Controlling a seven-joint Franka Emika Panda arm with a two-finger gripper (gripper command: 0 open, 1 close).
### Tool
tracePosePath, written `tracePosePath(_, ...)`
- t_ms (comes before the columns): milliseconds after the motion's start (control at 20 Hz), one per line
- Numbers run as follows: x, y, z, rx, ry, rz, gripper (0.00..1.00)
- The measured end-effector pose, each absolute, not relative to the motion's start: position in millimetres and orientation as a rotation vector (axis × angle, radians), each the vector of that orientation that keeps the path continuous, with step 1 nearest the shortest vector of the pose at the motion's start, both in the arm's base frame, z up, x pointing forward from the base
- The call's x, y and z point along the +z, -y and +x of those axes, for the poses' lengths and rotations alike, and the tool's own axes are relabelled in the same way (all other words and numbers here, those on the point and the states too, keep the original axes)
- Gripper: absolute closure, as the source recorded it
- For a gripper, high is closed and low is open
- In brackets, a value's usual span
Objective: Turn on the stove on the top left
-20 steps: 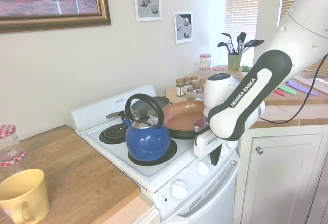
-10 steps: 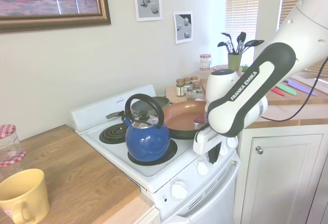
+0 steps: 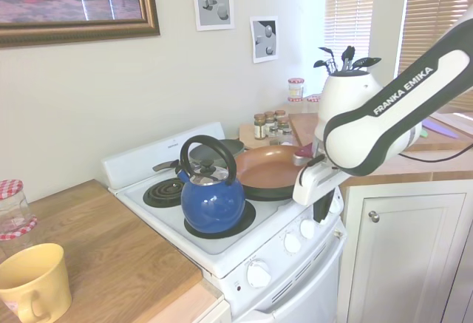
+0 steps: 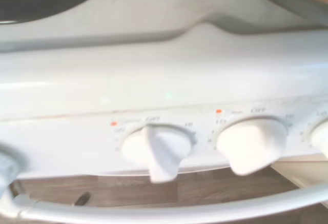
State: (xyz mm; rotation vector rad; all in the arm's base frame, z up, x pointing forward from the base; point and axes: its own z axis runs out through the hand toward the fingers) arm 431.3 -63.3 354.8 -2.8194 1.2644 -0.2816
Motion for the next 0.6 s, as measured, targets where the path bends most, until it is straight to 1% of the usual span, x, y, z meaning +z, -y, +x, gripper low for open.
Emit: tracePosePath(600, 357.0, 61.2, 425.1, -0.261, -1.260, -2.804, 0.00)
